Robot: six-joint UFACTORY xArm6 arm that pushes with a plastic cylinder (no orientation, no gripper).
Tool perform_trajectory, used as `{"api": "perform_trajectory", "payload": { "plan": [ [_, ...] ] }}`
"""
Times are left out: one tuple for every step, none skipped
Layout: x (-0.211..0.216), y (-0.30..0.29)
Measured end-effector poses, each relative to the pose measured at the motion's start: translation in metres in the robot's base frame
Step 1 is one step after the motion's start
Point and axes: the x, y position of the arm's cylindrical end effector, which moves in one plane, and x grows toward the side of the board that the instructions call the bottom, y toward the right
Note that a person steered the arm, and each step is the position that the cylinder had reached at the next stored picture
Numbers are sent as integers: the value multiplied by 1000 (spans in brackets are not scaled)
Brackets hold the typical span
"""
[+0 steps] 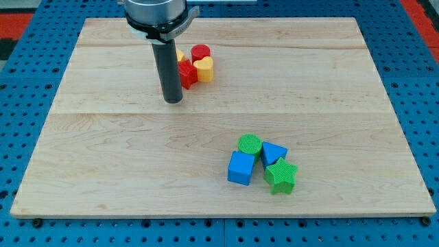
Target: Push the red star into the yellow heart
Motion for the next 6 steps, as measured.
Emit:
{"api": "perform_trajectory", "payload": {
  "plan": [
    [0, -51],
    [-14, -117],
    [-39, -116],
    [-45, -82],
    [-45, -45],
    [-45, -7]
  ]
}}
